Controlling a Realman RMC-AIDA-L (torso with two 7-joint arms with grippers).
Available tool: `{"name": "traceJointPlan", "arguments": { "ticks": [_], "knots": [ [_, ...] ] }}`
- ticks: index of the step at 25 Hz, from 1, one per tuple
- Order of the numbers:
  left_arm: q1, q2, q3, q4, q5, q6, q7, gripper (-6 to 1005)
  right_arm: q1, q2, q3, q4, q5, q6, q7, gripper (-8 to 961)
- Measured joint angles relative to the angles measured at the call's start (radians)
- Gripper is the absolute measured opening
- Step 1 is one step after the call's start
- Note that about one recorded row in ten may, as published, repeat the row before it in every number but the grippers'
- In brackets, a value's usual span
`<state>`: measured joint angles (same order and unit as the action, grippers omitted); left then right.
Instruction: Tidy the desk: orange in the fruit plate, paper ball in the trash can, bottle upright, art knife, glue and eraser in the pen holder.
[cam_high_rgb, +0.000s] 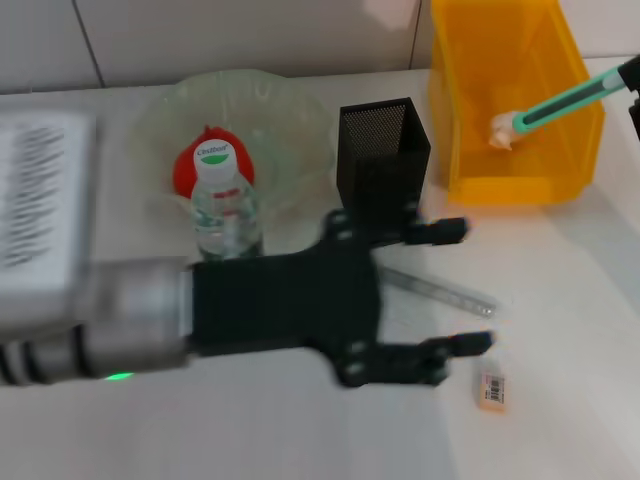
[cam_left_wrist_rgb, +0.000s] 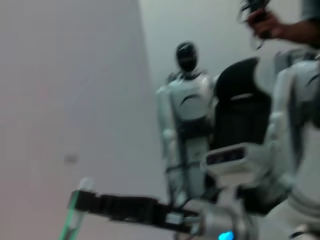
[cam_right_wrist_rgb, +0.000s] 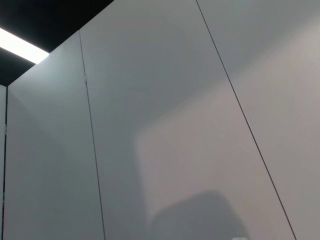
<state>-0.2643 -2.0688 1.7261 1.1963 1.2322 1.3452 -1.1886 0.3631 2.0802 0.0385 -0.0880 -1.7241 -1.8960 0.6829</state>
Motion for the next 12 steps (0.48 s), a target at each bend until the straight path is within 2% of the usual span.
{"name": "traceJointPlan", "arguments": {
  "ticks": [3,4,6,7,10,12],
  "knots": [
    [-0.069,0.000,-0.124,-0.318,-0.071,0.245,0.144,785,0.030,0.000,0.000,-0.018,0.000,0.007,-0.017,198],
    [-0.109,0.001,-0.172,-0.466,-0.086,0.324,0.202,785,0.044,0.000,0.000,-0.022,0.000,0.012,-0.030,199],
    [-0.176,0.003,-0.231,-0.732,-0.091,0.407,0.315,785,0.074,0.000,0.000,-0.027,0.000,0.025,-0.055,202],
    [-0.197,0.004,-0.245,-0.826,-0.091,0.423,0.362,785,0.090,0.000,-0.001,-0.028,0.000,0.039,-0.068,203],
    [-0.200,0.003,-0.245,-0.975,-0.091,0.408,0.448,785,0.147,0.001,-0.007,-0.028,-0.002,0.098,-0.102,207],
    [-0.175,0.000,-0.237,-0.986,-0.090,0.396,0.482,785,0.184,0.002,-0.012,-0.025,-0.007,0.153,-0.128,209]
  ]
}}
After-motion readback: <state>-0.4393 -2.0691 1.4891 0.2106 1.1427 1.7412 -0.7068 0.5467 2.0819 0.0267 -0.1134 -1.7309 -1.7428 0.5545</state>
